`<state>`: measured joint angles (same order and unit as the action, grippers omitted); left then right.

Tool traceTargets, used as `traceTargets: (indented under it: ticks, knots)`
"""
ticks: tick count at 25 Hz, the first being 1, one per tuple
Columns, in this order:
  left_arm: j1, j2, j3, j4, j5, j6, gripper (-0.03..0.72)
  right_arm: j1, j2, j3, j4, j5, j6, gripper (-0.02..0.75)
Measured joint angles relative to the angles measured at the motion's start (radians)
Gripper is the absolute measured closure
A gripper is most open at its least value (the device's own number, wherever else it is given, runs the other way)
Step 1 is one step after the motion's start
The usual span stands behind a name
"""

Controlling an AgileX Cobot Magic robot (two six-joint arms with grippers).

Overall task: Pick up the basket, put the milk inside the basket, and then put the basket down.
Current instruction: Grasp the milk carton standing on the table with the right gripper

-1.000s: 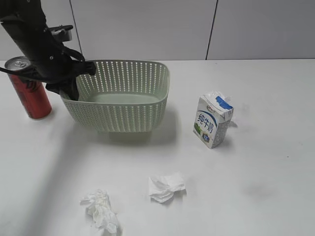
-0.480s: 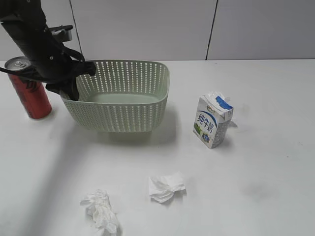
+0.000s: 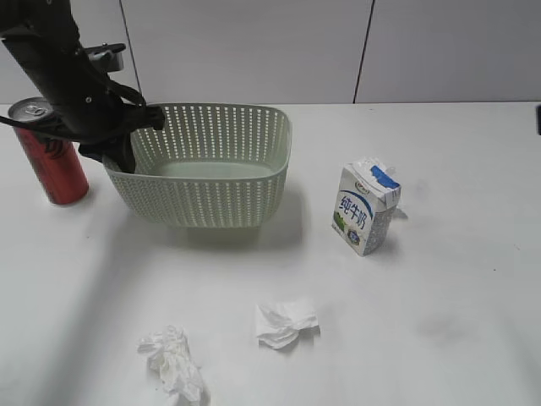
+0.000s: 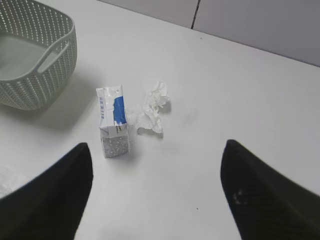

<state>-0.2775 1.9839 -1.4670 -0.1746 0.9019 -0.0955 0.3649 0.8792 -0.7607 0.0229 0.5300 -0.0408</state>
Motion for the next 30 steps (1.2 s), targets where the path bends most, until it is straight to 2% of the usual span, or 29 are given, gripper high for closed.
traceTargets:
  ticks: [4, 8, 16, 30]
  knots:
    - [0.000, 0.000, 0.000, 0.000, 0.000, 0.000, 0.685, 0.000, 0.209, -0.128, 0.107, -0.003, -0.085, 0.084]
    - [0.000, 0.000, 0.000, 0.000, 0.000, 0.000, 0.685, 0.001, 0.399, -0.240, 0.187, 0.020, -0.154, 0.073]
    - [0.000, 0.000, 0.000, 0.000, 0.000, 0.000, 0.685, 0.001, 0.708, -0.406, 0.195, 0.154, -0.183, 0.070]
    - [0.000, 0.000, 0.000, 0.003, -0.001, 0.000, 0.685, 0.031, 0.915, -0.455, 0.224, 0.123, -0.235, 0.082]
